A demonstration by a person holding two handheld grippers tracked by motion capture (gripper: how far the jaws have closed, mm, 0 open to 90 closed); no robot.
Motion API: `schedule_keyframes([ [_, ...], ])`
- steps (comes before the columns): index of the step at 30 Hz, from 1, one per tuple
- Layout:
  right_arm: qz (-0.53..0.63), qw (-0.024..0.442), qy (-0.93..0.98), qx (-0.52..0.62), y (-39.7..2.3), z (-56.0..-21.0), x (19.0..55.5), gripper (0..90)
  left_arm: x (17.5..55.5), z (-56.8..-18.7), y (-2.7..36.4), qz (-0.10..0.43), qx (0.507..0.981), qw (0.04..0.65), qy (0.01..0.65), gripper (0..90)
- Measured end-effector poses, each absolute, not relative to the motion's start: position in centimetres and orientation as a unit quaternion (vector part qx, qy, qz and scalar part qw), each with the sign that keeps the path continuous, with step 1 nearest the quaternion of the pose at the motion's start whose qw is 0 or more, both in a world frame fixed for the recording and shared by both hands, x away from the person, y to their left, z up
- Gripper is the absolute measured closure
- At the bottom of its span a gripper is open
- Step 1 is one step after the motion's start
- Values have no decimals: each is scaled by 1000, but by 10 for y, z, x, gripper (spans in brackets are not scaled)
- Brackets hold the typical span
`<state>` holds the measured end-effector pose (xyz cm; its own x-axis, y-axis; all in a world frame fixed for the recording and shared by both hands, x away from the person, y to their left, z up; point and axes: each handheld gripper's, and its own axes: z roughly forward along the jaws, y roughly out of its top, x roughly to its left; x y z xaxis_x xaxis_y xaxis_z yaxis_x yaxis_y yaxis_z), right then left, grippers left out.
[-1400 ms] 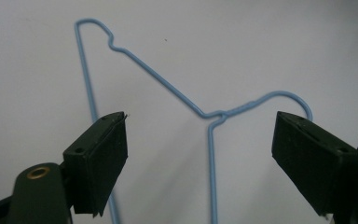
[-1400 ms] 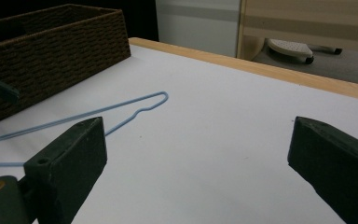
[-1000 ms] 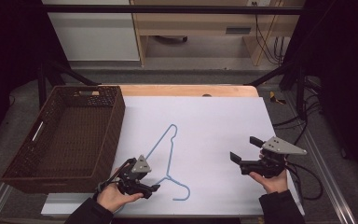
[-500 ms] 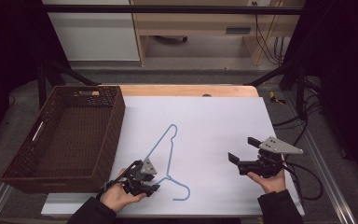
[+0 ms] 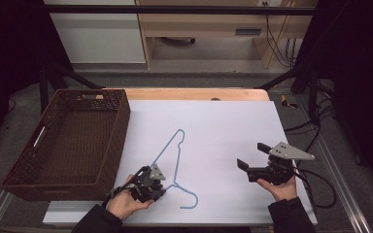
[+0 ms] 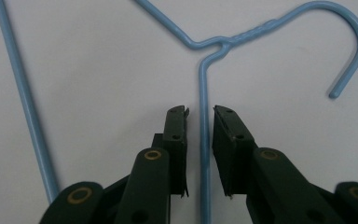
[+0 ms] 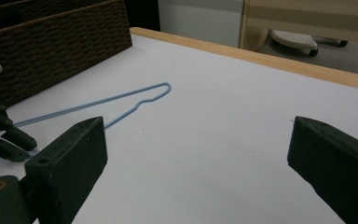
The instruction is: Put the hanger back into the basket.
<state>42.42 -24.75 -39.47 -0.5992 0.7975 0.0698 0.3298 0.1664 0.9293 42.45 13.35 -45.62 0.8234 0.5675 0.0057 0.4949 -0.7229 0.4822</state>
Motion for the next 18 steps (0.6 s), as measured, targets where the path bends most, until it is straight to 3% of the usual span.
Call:
schedule_keyframes([
  [18, 520, 214, 731, 386, -243, -397, 425, 52, 424, -454, 128, 76, 929, 216, 291, 867],
])
